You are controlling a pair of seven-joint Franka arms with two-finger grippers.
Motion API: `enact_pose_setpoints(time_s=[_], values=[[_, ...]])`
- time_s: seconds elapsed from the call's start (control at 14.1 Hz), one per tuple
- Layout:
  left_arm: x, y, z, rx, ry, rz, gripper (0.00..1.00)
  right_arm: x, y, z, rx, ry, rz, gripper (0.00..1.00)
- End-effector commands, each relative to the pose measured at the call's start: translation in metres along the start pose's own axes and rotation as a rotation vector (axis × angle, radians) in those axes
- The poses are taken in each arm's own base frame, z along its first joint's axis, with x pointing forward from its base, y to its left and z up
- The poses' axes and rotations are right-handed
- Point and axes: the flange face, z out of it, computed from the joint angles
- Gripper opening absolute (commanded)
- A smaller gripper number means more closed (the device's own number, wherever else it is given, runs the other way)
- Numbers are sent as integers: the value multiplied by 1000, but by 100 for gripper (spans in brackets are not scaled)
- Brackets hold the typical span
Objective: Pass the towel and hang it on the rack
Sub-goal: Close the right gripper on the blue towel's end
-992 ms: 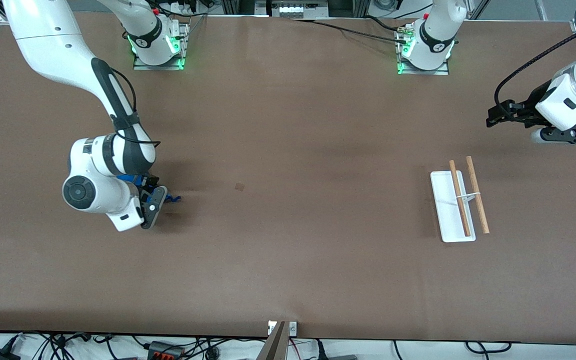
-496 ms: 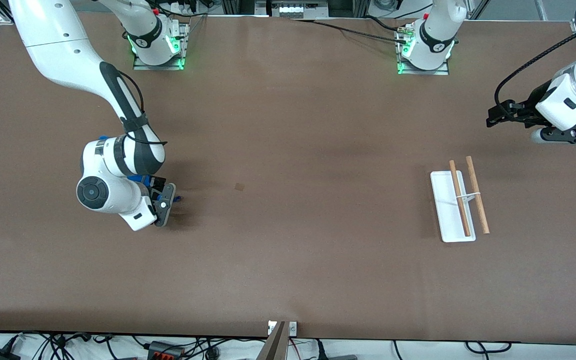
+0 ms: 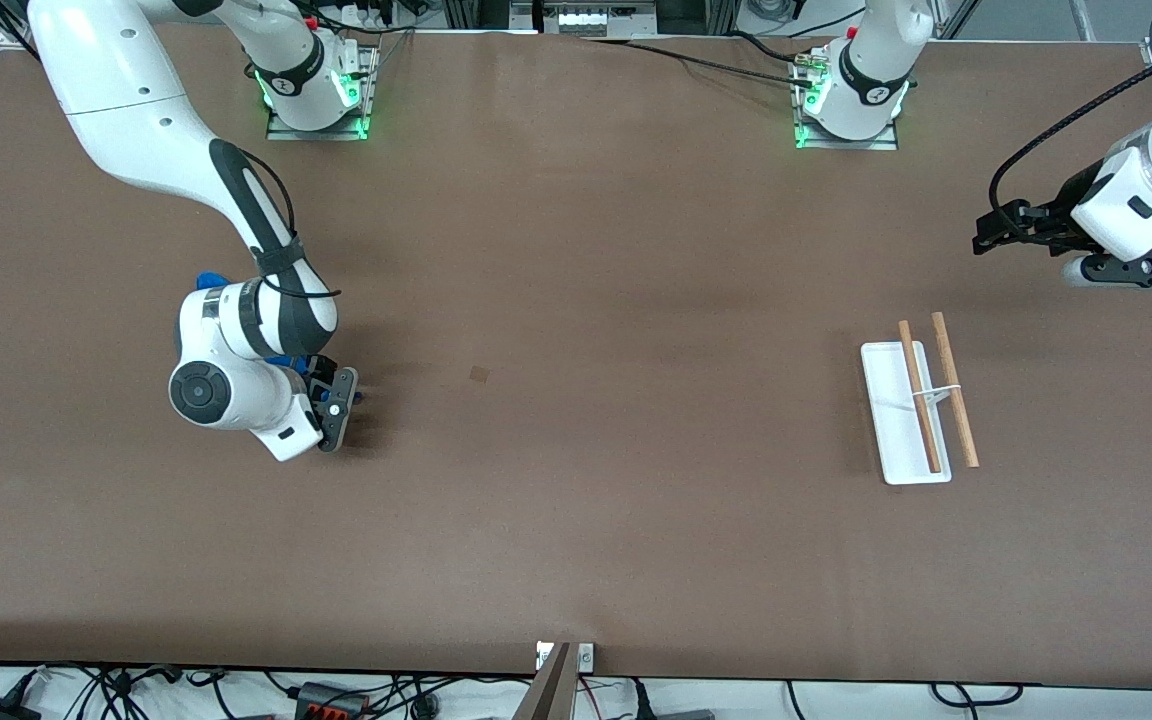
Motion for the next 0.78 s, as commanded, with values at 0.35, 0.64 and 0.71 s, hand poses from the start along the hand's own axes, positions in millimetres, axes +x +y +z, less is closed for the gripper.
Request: enact_pose_setpoints(time_s=[0.35,0.64,0.71], values=[[3,-1,-8,-15,-5,18,100,1,-7,-21,44,-1,26,0],[4,-1,-7,-14,-8,15,100,20,-25,-84,29,7,33,0],[4,-1,-7,-14,-8,15,100,24,-35,-103,43,4,26,0]])
